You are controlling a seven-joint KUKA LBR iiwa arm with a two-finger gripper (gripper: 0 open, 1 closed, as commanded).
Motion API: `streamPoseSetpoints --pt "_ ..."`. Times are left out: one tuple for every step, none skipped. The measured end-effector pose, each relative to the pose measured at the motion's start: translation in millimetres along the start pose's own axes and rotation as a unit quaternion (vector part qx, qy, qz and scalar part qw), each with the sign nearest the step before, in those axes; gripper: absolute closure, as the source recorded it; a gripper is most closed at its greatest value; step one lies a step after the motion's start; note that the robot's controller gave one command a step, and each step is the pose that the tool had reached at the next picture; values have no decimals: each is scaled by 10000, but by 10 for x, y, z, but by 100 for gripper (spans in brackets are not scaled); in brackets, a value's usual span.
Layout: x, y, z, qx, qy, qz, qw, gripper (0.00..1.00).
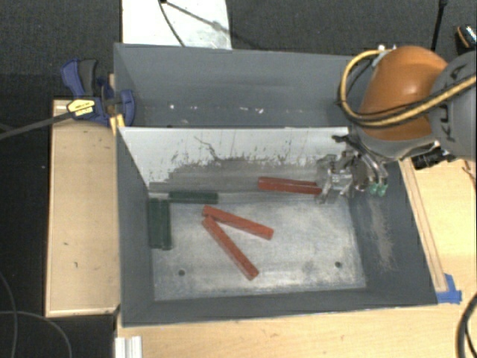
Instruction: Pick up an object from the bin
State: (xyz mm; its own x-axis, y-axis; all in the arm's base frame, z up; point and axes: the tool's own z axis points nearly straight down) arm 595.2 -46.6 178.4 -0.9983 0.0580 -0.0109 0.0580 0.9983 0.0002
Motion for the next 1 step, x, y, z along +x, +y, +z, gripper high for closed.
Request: streamPoseSetpoints --pt "-17 -2 -145 1 20 -5 10000 100"
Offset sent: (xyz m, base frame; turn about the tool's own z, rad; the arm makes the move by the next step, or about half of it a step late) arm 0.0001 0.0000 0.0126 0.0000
